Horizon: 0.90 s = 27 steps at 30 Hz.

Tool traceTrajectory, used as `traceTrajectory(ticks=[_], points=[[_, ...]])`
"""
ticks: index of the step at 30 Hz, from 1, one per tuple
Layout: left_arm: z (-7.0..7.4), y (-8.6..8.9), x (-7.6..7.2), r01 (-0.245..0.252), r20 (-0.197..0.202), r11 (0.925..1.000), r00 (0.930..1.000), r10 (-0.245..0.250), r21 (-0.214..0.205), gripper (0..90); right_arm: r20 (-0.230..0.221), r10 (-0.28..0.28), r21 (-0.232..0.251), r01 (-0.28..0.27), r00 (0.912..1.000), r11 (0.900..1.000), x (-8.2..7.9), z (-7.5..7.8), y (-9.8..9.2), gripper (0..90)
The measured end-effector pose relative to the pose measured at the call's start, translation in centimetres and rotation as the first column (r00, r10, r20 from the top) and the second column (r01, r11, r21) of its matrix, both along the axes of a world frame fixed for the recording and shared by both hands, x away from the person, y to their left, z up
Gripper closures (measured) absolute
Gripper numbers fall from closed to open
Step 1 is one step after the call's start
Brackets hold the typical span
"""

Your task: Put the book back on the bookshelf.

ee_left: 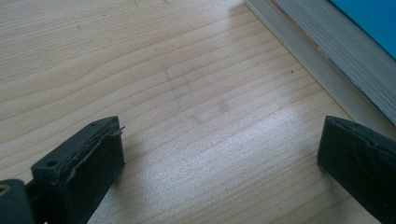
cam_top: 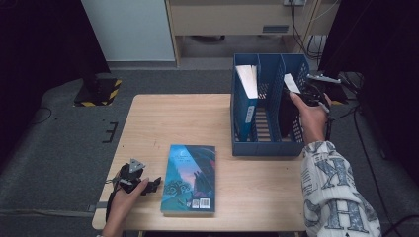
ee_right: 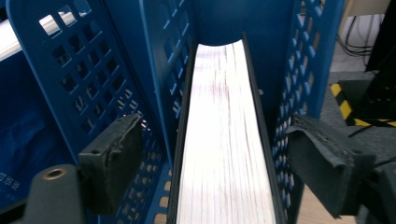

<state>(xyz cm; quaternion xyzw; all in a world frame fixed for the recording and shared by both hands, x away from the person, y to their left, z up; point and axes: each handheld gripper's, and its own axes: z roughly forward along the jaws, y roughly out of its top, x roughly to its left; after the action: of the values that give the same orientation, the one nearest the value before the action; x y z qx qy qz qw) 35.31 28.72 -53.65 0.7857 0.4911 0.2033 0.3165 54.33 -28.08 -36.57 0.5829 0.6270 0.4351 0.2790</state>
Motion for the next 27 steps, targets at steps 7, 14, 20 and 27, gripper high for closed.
traceTrajectory(ticks=[7, 14, 20, 27], points=[[0.0, 0.0, 0.0, 0.000, 0.000, 1.0000, 1.0000, 0.000, 0.000, 0.0, 0.012, 0.017, 0.025, -0.017, 0.9998, 0.9995, -1.0, 0.5, -0.2, 13.9], [0.0, 0.0, 0.0, -0.001, 0.000, 1.0000, 1.0000, 0.001, 0.000, 0.0, 0.027, 0.024, 0.033, -0.025, 0.9993, 0.9991, -2.2, 0.5, -0.6, 12.2], [0.0, 0.0, 0.0, -0.002, 0.000, 1.0000, 1.0000, 0.002, 0.000, 0.0, 0.032, 0.044, 0.047, -0.046, 0.9985, 0.9978, -3.2, 0.3, -0.8, 11.0], [0.0, -0.1, 0.0, -0.002, 0.000, 1.0000, 1.0000, 0.002, -0.001, 0.0, 0.040, 0.059, 0.052, -0.061, 0.9975, 0.9968, -4.8, -0.3, -0.9, 9.5]])
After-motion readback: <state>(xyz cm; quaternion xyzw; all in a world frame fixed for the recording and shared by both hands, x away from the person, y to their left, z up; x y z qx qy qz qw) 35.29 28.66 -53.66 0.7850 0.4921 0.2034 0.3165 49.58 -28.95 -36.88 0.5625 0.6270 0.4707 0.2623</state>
